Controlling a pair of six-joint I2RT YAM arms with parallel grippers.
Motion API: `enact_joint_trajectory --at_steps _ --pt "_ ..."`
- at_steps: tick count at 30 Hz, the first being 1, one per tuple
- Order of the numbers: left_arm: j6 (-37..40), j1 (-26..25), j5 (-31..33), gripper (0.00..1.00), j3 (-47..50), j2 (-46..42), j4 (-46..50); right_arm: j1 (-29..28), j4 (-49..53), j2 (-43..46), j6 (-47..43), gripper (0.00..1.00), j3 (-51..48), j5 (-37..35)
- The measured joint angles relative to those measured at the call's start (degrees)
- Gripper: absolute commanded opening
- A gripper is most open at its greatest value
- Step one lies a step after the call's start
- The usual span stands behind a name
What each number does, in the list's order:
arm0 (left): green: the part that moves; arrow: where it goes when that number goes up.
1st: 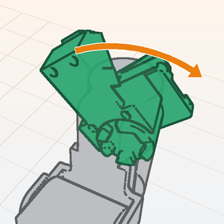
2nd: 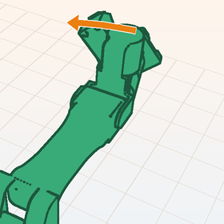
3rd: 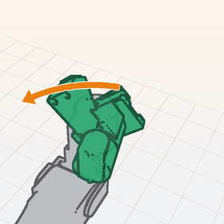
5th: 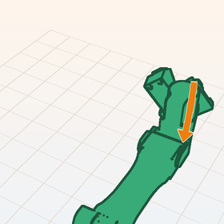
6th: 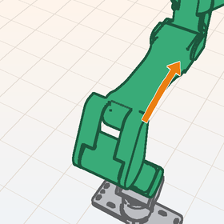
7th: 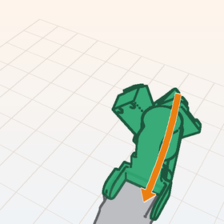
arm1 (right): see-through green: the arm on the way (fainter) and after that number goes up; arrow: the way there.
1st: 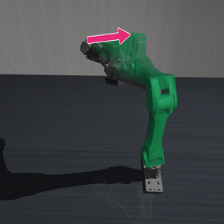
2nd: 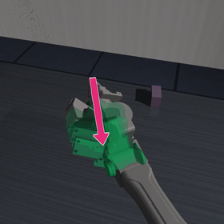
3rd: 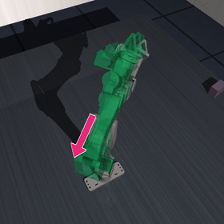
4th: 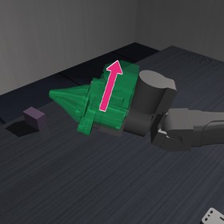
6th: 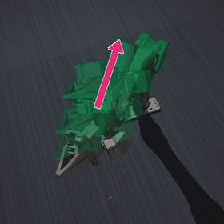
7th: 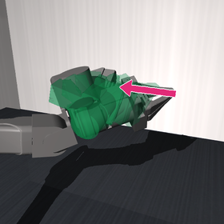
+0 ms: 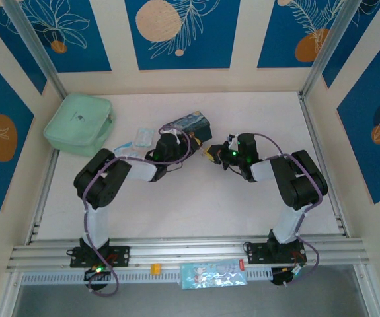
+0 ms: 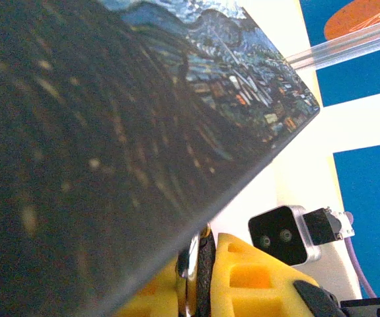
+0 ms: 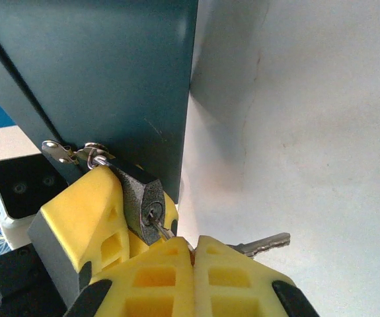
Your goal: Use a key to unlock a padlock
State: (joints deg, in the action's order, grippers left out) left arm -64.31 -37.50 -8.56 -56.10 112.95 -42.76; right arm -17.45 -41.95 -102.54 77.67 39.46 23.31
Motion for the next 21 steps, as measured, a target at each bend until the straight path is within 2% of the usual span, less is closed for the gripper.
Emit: enact_joint_trajectory --at_steps 7,21 --pt "0.3 -0.6 1.4 0.00 0.0 0.0 0.0 0.3 0.7 0.0 2.9 0.00 0.0 0.5" --pt "-1.6 -1.7 -1.6 0.00 0.0 0.9 -0.5 3.1 -3.7 3.3 -1.2 0.00 -7.4 2.2"
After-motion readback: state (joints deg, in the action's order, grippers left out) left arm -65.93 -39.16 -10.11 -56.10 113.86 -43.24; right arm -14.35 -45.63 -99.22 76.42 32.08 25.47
